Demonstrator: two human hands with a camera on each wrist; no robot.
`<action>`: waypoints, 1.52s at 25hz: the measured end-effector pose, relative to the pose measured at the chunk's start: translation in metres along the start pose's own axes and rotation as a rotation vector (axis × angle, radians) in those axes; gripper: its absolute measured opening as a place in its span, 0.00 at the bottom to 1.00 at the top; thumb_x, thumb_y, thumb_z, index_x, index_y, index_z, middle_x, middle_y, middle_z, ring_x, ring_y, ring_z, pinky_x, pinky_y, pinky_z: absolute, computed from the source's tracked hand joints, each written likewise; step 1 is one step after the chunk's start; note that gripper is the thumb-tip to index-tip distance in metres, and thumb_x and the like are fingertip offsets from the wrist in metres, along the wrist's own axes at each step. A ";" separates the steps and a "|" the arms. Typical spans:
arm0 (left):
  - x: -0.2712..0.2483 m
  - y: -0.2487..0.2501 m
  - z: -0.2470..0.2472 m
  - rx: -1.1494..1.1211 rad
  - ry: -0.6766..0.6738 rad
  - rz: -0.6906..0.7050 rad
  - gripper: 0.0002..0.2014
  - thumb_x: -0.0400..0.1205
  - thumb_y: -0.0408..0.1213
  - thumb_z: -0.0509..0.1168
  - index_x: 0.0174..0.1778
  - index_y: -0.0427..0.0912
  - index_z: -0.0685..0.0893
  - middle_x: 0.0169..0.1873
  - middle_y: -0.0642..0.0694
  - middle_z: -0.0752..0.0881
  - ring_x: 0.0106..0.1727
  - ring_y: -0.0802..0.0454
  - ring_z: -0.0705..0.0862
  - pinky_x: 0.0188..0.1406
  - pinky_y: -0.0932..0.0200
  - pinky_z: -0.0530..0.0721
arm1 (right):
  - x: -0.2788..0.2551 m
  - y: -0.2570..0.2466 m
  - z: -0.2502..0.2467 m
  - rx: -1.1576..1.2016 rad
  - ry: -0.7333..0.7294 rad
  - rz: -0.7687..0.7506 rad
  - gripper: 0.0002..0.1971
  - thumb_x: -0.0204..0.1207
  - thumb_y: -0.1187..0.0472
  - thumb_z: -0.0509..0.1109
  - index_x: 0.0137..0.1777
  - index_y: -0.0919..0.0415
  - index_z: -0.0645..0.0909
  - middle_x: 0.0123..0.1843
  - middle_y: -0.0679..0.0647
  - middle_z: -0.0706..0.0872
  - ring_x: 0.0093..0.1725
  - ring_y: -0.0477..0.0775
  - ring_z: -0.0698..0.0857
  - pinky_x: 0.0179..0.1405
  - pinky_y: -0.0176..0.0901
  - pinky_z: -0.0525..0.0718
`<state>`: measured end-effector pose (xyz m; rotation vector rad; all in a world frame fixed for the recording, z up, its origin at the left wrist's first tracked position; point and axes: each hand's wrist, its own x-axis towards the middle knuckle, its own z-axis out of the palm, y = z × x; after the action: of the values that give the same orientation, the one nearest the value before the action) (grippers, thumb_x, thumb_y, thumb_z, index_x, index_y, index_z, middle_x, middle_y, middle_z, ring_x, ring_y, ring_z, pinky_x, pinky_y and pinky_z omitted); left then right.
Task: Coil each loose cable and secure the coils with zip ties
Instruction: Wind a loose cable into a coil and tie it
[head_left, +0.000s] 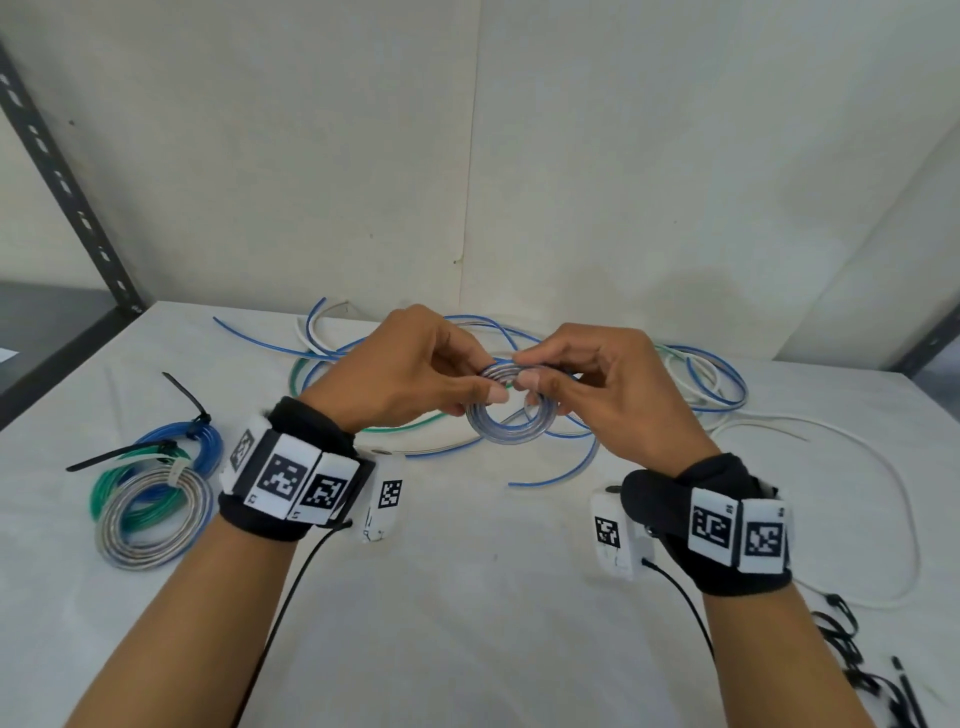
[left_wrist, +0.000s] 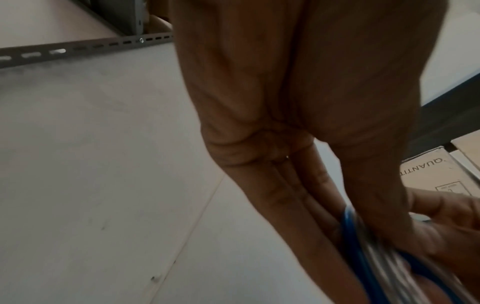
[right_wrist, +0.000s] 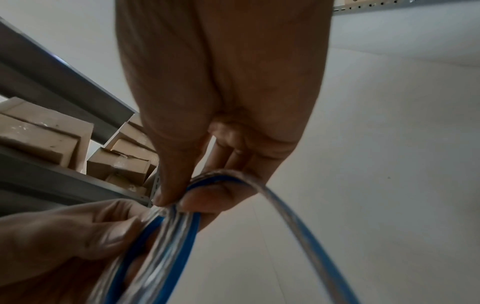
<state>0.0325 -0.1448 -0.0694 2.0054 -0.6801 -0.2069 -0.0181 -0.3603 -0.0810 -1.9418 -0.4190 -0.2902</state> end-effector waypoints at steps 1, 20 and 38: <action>0.000 0.001 0.001 -0.012 0.018 0.017 0.07 0.74 0.38 0.81 0.46 0.41 0.95 0.35 0.38 0.92 0.36 0.45 0.91 0.49 0.42 0.92 | 0.000 -0.001 -0.001 0.001 0.007 -0.008 0.06 0.78 0.69 0.76 0.51 0.58 0.91 0.42 0.58 0.93 0.39 0.56 0.91 0.37 0.42 0.85; 0.006 0.016 0.018 -0.670 0.467 0.112 0.04 0.82 0.32 0.71 0.46 0.35 0.90 0.38 0.43 0.92 0.37 0.51 0.91 0.40 0.58 0.91 | 0.007 -0.010 0.025 0.506 0.527 -0.018 0.05 0.78 0.70 0.76 0.47 0.62 0.83 0.45 0.61 0.92 0.42 0.56 0.89 0.30 0.44 0.86; 0.002 -0.001 0.004 -0.092 -0.001 0.008 0.10 0.75 0.39 0.79 0.51 0.40 0.93 0.41 0.38 0.93 0.46 0.33 0.92 0.53 0.36 0.90 | -0.001 -0.001 -0.005 -0.046 0.102 -0.007 0.09 0.77 0.68 0.78 0.47 0.50 0.90 0.43 0.47 0.93 0.45 0.44 0.91 0.36 0.56 0.90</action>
<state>0.0327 -0.1485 -0.0722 1.9148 -0.6678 -0.2301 -0.0192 -0.3649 -0.0780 -1.9609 -0.3554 -0.4048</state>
